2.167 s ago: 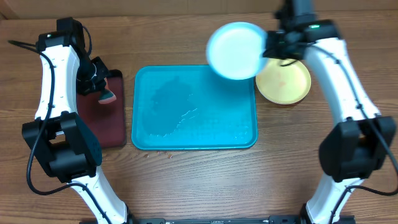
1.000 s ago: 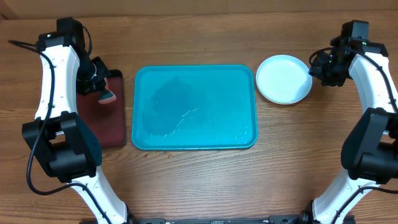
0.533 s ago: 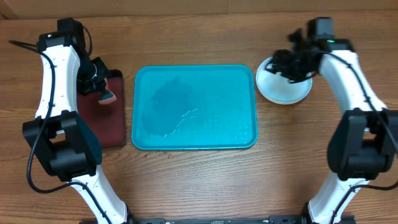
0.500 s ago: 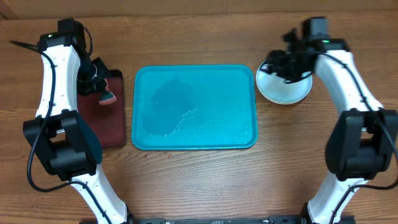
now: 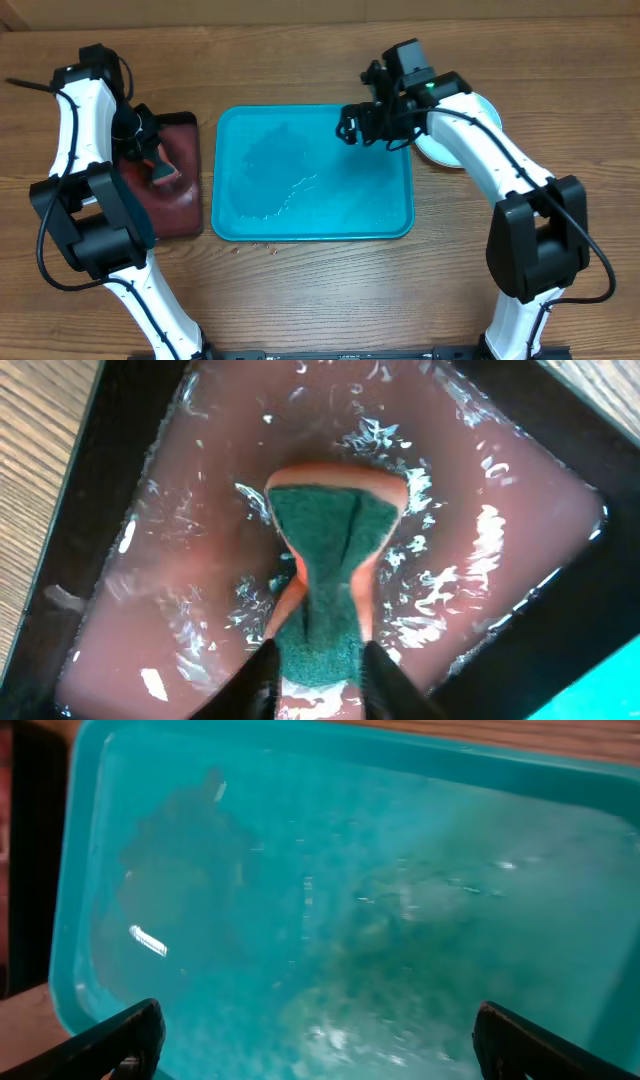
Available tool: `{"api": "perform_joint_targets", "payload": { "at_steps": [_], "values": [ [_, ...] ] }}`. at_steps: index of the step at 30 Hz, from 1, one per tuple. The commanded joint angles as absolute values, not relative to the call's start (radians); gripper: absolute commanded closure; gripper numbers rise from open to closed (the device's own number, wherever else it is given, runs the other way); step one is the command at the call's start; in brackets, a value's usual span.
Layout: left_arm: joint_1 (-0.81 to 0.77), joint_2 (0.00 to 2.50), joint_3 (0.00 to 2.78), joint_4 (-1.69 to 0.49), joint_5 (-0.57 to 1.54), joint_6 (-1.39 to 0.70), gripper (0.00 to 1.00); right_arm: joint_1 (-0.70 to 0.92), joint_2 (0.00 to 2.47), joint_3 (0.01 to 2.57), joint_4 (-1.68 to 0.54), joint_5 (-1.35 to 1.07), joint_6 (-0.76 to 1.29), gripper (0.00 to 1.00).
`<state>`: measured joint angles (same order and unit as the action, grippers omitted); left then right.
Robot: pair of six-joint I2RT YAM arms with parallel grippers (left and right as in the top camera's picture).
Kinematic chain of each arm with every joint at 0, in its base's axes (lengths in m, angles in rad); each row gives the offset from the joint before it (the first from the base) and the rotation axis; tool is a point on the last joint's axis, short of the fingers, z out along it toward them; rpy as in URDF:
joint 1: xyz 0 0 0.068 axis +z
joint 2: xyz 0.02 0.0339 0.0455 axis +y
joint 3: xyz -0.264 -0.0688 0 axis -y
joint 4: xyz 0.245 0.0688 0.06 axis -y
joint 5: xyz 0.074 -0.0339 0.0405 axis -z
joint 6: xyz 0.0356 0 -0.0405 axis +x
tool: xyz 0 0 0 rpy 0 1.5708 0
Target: Clean dirty plates on tray and stack at the side
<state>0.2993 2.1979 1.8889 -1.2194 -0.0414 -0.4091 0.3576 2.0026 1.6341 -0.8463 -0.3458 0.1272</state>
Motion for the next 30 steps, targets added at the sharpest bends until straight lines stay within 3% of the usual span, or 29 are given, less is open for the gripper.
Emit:
{"api": "perform_joint_targets", "payload": {
  "at_steps": [1,15,22,30],
  "values": [
    [0.296,2.204,1.885,-1.225,-0.051,-0.396,0.67,0.385,2.005,1.635,-0.83,-0.33,0.124,0.0],
    [0.302,2.03,1.977,-1.282,0.176,-0.29,0.51,0.424,1.934,1.636,-0.827,-0.33,0.134,0.0],
    [0.298,1.794,1.967,-1.32,0.177,-0.274,0.51,0.424,1.802,1.636,-0.887,-0.313,0.134,0.0],
    [0.233,1.54,1.757,-1.272,0.176,-0.265,0.52,0.426,1.643,1.636,-1.064,-0.047,0.233,0.0]
  ]
}}
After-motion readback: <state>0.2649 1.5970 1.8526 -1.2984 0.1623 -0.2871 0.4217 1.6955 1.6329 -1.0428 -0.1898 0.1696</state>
